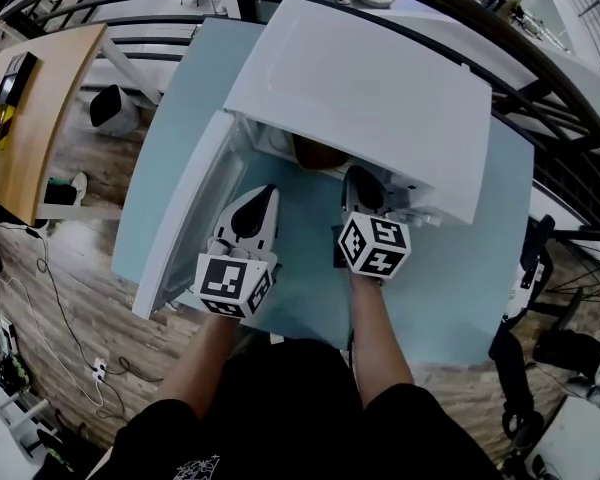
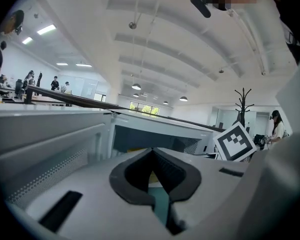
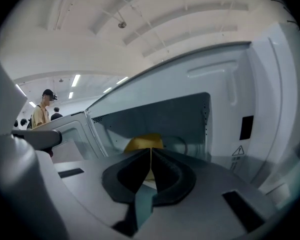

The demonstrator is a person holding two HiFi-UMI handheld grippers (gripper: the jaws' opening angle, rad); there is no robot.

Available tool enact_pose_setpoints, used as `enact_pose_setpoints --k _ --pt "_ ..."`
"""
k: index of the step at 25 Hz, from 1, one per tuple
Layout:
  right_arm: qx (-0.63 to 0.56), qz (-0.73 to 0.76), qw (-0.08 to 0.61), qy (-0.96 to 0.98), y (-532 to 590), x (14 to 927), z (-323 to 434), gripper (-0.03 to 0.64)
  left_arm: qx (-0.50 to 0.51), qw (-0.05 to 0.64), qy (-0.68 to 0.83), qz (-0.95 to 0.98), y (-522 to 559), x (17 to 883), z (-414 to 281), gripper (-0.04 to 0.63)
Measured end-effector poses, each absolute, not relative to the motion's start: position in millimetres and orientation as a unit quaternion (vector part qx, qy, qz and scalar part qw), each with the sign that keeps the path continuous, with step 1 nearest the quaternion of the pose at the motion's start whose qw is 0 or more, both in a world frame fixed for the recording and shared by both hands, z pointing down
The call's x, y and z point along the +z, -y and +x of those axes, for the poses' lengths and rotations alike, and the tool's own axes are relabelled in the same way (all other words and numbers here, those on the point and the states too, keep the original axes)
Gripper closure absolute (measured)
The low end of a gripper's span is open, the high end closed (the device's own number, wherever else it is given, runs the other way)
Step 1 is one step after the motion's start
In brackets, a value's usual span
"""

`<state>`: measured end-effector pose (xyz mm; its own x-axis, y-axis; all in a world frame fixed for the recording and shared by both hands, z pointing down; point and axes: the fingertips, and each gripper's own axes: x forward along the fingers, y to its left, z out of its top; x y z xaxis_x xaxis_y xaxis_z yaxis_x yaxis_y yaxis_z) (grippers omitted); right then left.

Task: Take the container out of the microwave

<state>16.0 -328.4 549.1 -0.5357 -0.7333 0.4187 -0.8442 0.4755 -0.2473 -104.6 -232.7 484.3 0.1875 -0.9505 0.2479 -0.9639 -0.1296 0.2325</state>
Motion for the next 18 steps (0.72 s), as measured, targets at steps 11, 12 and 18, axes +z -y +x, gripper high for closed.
enact_pose_setpoints --k 11,12,18 --pt "0.205 0.470 0.140 0.847 354 571 10 0.601 0.025 0.190 0.647 0.738 245 513 -110 0.589" --pt "0.203 0.471 0.141 0.847 356 572 9 0.590 0.024 0.191 0.647 0.738 246 514 -110 0.590" --pt "0.199 0.475 0.147 0.845 367 581 8 0.545 0.026 0.192 0.651 0.734 254 520 -111 0.590"
